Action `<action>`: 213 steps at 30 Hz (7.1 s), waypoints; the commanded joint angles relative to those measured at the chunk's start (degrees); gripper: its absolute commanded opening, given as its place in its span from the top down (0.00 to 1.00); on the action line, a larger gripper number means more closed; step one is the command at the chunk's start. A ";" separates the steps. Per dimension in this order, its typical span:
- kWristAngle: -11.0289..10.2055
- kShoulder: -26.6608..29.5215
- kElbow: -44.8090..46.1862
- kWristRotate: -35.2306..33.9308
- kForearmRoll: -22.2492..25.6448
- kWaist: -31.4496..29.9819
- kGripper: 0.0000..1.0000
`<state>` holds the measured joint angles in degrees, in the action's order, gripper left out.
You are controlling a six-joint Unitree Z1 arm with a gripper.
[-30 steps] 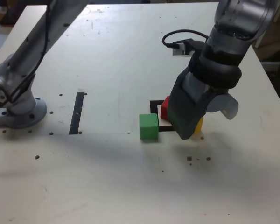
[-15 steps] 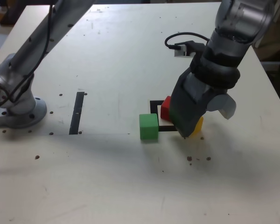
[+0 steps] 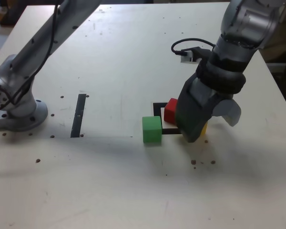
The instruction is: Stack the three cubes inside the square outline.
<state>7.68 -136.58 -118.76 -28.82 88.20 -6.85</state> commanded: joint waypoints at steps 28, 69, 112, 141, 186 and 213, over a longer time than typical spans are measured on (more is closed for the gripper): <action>2.25 0.38 1.49 0.84 -1.43 0.84 0.67; -12.88 15.45 12.37 32.89 2.48 -3.97 0.67; -12.74 9.76 10.18 38.47 1.20 -1.14 0.06; -14.55 21.12 20.00 31.41 0.12 -7.09 0.00; -5.66 17.58 38.18 26.28 -18.83 -9.64 0.13; -4.36 17.52 39.65 25.48 -21.31 -9.23 0.70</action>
<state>3.36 -119.02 -79.24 -3.26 66.96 -16.19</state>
